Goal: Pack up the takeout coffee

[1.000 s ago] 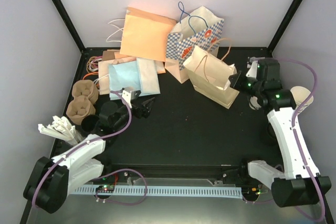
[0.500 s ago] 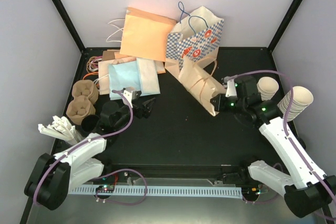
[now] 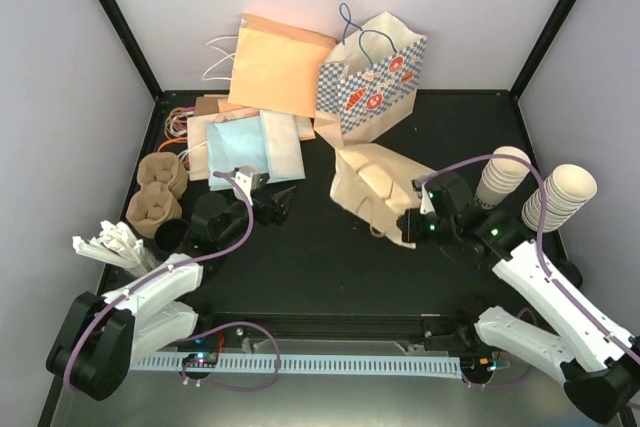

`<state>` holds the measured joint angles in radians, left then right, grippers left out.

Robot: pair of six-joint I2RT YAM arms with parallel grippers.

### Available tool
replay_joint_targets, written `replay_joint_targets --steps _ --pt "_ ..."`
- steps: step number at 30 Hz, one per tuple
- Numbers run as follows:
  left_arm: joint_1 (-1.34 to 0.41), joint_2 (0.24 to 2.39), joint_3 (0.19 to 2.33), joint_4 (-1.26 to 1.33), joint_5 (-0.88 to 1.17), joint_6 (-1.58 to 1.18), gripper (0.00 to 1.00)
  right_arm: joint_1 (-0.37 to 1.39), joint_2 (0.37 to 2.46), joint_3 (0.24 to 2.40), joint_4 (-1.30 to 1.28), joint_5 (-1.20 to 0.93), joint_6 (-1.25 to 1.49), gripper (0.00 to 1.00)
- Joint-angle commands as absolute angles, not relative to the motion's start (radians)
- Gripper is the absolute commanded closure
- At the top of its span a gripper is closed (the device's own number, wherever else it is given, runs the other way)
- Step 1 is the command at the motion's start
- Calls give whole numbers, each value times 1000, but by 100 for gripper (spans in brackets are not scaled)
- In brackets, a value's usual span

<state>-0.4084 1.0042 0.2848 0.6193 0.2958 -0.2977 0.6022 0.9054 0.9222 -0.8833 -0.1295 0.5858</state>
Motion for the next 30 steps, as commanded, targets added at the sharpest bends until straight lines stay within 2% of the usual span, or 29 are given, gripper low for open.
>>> replay_joint_targets --steps 1,10,15,19,22,27,30 --pt "-415 996 290 647 287 -280 1 645 836 851 -929 -67 674 99" --pt "-415 970 289 628 275 -278 1 647 824 971 -913 63 652 98" --pt "-414 924 337 498 202 -284 1 645 932 1116 -912 182 679 98" --pt "-415 870 379 359 69 -303 1 618 1048 1270 -971 290 719 97" --pt "-415 839 388 302 31 -299 1 547 1080 1307 -970 261 727 97" --pt "-415 806 385 276 13 -301 1 361 1070 1238 -849 100 704 95" --pt "-415 802 392 262 1 -305 1 286 1099 1253 -830 46 687 91"
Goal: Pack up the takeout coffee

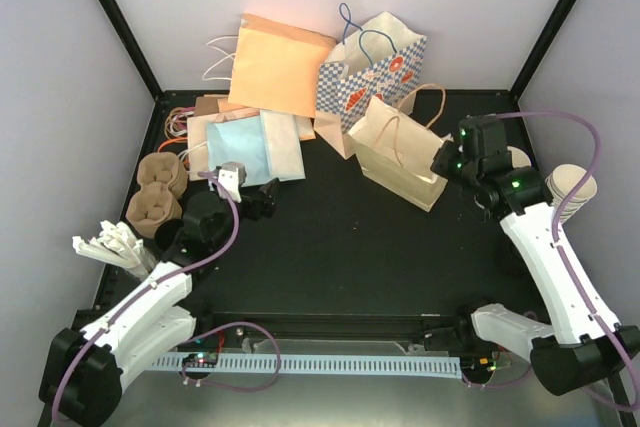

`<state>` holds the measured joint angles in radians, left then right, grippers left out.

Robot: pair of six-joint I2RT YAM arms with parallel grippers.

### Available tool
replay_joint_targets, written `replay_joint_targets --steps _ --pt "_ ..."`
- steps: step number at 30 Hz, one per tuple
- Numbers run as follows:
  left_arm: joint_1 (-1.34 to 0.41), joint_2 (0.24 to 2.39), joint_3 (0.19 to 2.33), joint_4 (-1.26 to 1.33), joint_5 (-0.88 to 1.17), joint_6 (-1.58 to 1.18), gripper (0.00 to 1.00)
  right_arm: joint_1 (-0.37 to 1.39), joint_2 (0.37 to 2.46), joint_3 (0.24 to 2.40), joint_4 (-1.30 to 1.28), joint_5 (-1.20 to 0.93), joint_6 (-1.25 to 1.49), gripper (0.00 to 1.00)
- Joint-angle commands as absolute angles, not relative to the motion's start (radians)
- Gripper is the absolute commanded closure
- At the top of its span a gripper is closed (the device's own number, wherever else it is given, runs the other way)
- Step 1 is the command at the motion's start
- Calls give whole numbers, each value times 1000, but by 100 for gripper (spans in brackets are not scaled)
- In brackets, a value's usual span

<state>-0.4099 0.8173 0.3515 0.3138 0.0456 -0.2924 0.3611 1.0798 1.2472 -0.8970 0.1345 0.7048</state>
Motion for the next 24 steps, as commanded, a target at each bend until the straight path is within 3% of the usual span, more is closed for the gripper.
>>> replay_joint_targets --steps 1,4,6,8,15,20,24 --pt "-415 802 397 254 -2 -307 1 266 1116 1270 -839 39 685 86" --pt "-415 799 419 217 -38 -308 1 240 1158 1339 -898 67 677 73" --pt "-415 796 437 185 -64 -307 1 240 1164 1373 -928 112 668 51" --pt "-415 791 459 146 -87 -310 1 239 1147 1391 -937 155 658 39" --pt "-414 814 593 -73 -247 -347 1 241 1105 1489 -984 204 591 32" --pt "-410 890 766 -275 -342 -337 1 258 1066 1486 -895 -37 486 31" --pt "-408 985 909 -433 -352 -360 1 308 1054 1400 -766 -279 448 25"
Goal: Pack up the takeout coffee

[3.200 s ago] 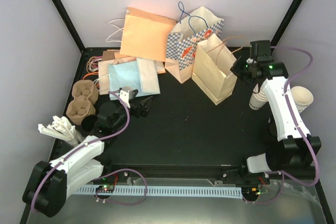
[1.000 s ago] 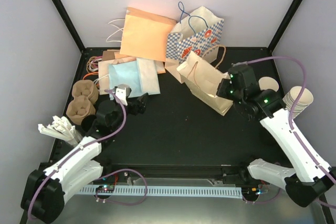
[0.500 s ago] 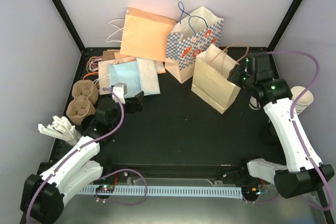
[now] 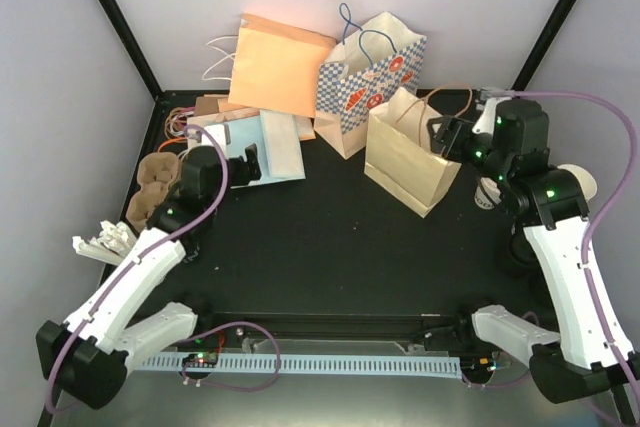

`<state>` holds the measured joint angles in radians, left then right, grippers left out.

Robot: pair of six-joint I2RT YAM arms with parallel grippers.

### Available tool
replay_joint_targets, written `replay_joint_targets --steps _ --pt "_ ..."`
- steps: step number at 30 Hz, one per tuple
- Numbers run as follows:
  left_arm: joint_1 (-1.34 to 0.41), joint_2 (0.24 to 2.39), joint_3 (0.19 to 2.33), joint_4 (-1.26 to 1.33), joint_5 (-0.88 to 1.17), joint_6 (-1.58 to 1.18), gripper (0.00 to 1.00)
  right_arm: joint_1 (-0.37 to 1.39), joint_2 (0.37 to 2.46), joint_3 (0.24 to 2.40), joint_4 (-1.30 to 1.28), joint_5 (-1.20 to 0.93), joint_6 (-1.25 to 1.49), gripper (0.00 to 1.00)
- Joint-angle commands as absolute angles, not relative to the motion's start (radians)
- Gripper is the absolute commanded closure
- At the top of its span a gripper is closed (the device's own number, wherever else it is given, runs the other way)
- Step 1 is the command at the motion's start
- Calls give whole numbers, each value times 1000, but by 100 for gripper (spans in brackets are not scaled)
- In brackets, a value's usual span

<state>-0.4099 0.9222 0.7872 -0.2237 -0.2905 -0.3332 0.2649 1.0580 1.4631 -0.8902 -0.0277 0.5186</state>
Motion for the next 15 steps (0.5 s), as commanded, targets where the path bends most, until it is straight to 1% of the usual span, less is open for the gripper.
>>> replay_joint_targets --steps 1,5,7,10,12,15 --pt "-408 1006 944 -465 -347 -362 1 330 1058 1386 -745 -298 448 24" --pt "-405 1114 1113 -625 -366 -296 1 474 1120 1375 -718 -297 423 23" --pt "-391 1211 1264 -810 -452 -270 1 529 1147 1372 -702 -300 423 23" --pt "-359 1372 1450 -1042 -595 -246 1 563 1149 1331 -629 -348 442 23" --pt "-325 1463 1516 -1162 -678 -251 1 571 1140 1304 -585 -372 453 23" --pt "-259 1581 1577 -1233 -714 -267 1 577 1132 1288 -563 -388 441 22"
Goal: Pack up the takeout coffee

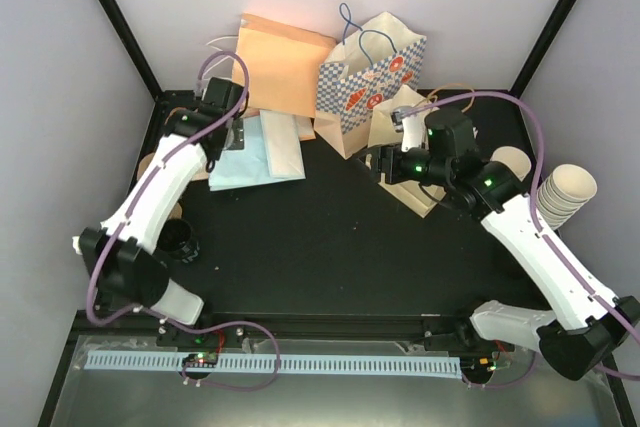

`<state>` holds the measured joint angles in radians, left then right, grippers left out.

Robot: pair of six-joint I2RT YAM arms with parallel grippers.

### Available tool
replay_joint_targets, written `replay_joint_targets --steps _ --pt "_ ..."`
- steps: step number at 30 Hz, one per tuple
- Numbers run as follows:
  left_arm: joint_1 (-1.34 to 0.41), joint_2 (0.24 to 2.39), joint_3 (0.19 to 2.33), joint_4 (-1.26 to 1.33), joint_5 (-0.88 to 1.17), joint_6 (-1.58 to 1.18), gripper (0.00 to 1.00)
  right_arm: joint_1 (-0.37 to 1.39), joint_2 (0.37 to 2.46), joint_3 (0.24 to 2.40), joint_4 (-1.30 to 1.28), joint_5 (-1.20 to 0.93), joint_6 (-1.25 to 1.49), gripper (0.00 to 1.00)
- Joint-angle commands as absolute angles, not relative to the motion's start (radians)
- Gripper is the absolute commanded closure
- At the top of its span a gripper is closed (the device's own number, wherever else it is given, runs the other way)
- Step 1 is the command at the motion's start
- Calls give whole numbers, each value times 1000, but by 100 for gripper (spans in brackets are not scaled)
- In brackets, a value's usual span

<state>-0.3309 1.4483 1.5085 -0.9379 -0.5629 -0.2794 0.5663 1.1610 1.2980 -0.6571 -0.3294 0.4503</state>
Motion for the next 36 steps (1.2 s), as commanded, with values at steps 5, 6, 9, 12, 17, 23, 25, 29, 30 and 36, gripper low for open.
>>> replay_joint_targets --steps 5,6,9,12,17,23,25,29,30,36 --pt "-165 1694 1578 -1184 -651 -226 8 579 1126 1279 -588 -396 418 22" --pt "-149 1714 1578 -1177 -651 -218 10 578 1120 1272 -585 -400 419 22" --pt "-102 1759 1584 -1168 -656 -195 13 579 1095 1244 -568 -413 428 22" --pt "-65 1778 1588 -1147 -656 -179 17 578 1070 1220 -549 -410 437 22" --pt "-9 1882 1619 -1164 -657 -185 28 578 1057 1193 -523 -415 450 21" --pt "0 1907 1630 -1157 -667 -191 32 578 1071 1197 -527 -422 453 21" --pt "3 1904 1632 -1158 -687 -192 34 579 1068 1194 -523 -421 452 21" --pt "25 1908 1627 -1167 -722 -204 38 578 1073 1199 -530 -423 442 21" --pt "26 1906 1630 -1168 -726 -207 39 578 1076 1201 -531 -423 440 21" --pt "31 1874 1609 -1148 -759 -207 46 578 1095 1204 -529 -439 444 21"
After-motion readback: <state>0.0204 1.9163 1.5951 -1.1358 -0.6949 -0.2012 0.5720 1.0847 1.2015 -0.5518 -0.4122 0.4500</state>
